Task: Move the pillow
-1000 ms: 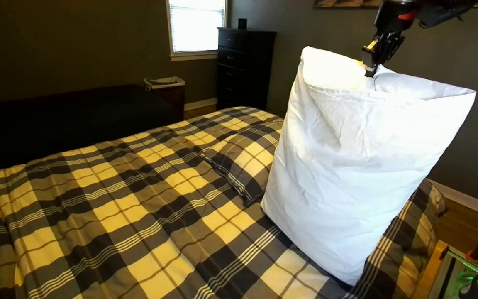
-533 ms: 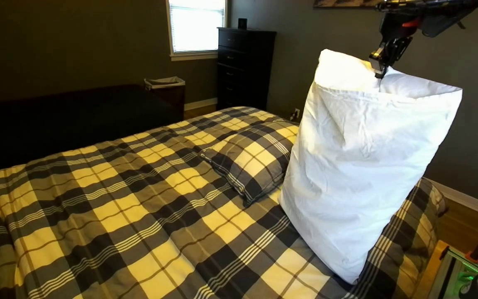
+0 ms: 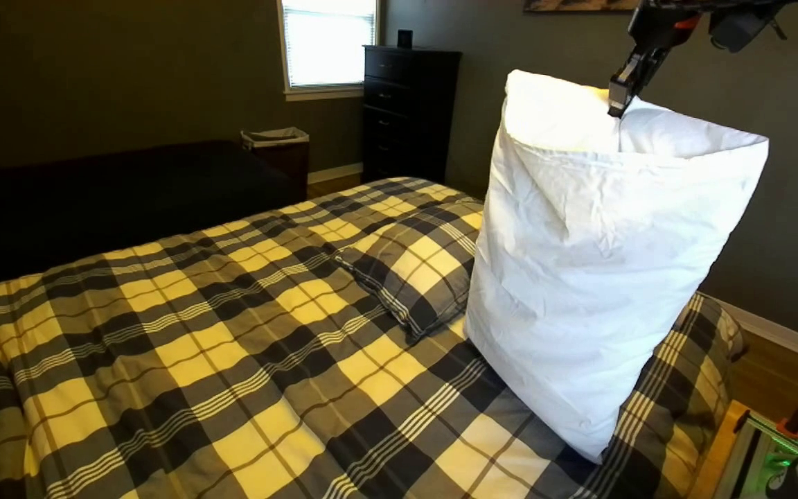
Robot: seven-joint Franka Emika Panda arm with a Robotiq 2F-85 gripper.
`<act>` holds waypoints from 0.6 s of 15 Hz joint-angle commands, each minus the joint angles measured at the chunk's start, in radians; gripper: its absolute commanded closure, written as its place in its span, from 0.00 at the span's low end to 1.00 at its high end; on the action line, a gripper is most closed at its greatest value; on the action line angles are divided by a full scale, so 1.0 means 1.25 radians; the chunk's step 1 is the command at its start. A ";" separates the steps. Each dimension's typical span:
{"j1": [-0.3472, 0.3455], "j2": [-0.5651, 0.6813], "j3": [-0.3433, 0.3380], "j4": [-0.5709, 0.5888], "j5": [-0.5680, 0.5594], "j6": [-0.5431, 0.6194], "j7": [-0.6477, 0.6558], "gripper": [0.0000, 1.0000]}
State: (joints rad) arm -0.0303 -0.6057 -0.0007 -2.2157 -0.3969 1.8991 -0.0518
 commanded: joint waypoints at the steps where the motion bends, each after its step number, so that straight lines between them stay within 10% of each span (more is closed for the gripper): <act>1: 0.054 -0.066 0.005 -0.022 0.028 0.047 -0.072 0.97; 9: 0.104 -0.080 0.029 0.027 0.171 0.028 -0.038 0.97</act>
State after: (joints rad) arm 0.0915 -0.6863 0.0236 -2.2228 -0.2442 1.9518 -0.1226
